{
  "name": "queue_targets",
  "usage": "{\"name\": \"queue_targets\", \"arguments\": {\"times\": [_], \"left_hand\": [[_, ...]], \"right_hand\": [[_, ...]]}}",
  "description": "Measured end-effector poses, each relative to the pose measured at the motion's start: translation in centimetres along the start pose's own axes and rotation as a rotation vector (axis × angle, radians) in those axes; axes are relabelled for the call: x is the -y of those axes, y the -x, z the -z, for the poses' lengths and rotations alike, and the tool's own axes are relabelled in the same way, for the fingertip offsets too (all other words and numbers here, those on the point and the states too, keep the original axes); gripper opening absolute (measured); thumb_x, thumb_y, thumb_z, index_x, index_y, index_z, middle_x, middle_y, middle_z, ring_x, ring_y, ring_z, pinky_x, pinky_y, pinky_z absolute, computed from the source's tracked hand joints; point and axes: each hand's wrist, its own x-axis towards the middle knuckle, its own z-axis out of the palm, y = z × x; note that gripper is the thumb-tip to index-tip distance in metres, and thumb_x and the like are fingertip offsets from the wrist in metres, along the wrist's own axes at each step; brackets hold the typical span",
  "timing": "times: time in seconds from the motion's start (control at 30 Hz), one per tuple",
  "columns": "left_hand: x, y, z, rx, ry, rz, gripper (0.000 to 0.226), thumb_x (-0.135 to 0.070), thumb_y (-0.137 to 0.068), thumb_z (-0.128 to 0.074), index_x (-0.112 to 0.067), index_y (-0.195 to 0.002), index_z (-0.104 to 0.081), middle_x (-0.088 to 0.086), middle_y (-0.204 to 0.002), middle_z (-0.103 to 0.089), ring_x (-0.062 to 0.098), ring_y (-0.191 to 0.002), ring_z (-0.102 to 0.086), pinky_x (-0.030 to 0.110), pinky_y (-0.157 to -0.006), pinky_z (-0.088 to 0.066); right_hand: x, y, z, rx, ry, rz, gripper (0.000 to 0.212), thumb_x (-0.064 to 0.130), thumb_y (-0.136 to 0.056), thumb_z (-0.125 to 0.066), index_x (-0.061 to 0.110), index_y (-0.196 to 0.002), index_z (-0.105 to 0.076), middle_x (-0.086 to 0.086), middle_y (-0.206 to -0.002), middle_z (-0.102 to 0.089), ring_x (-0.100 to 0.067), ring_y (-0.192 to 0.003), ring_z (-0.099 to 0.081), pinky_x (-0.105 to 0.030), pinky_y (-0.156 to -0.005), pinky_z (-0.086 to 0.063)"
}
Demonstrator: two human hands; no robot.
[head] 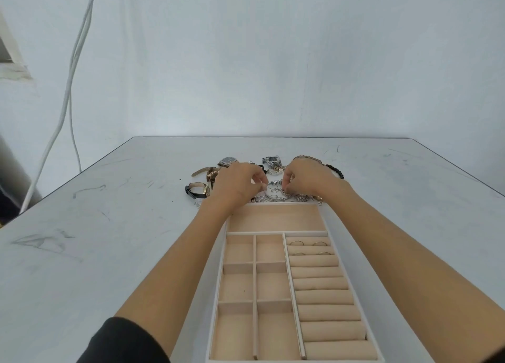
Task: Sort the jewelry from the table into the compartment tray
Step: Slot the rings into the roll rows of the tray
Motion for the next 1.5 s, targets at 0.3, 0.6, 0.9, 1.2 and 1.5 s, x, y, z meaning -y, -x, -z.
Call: {"name": "queue_targets", "arguments": {"times": [0.3,0.6,0.9,1.2,1.5], "left_hand": [[-2.4,-0.5,-0.9,-0.037,-0.252,-0.028,0.023,-0.025,-0.091,-0.052,-0.032,-0.102,-0.071,-0.001,-0.104,-0.069,0.022,-0.106,-0.055,0.034,-0.087,-0.039],[-3.7,-1.5,-0.7,-0.055,-0.481,-0.039,0.013,-0.027,-0.087,-0.061,-0.026,-0.096,-0.07,-0.002,-0.102,-0.067,0.021,-0.109,-0.051,0.037,-0.093,-0.032],[-4.2,-2.2,-1.1,-0.003,-0.694,-0.172,0.014,-0.018,-0.091,-0.053,-0.014,-0.098,-0.064,0.002,-0.109,-0.063,0.022,-0.112,-0.048,0.033,-0.086,-0.034],[-2.6,-2.4,0.2,0.153,-0.308,-0.134,0.013,-0.031,-0.086,-0.062,-0.025,-0.097,-0.064,-0.002,-0.114,-0.057,0.02,-0.111,-0.049,0.035,-0.082,-0.037],[-2.7,-2.7,0.4,0.119,-0.305,-0.139,0.018,-0.034,-0.084,-0.067,-0.037,-0.102,-0.068,-0.01,-0.107,-0.061,0.015,-0.108,-0.051,0.029,-0.075,-0.032]], "right_hand": [[-0.1,-0.1,-0.6,0.076,0.066,0.052,0.033,0.009,-0.086,-0.045,0.018,-0.056,-0.033,0.0,-0.057,-0.038,-0.021,-0.058,-0.038,-0.028,-0.053,-0.028],[-0.8,0.5,-0.3,-0.119,-0.221,0.076,0.014,0.003,-0.086,-0.05,0.008,-0.091,-0.062,-0.005,-0.089,-0.059,-0.02,-0.084,-0.055,-0.031,-0.076,-0.045],[-1.7,0.8,-0.4,-0.185,-0.338,0.056,0.018,-0.001,-0.082,-0.054,0.006,-0.092,-0.067,-0.002,-0.08,-0.06,-0.017,-0.083,-0.054,-0.029,-0.07,-0.044],[-2.3,1.0,-1.2,-0.239,-0.454,0.042,0.015,0.003,-0.084,-0.057,0.012,-0.088,-0.068,-0.008,-0.075,-0.061,-0.012,-0.062,-0.049,-0.019,-0.052,-0.035],[-1.7,1.7,-2.3,-0.274,-0.797,-0.004,0.015,-0.002,-0.078,-0.062,0.012,-0.083,-0.067,0.001,-0.058,-0.056,-0.008,-0.052,-0.047,-0.02,-0.052,-0.039]]}}
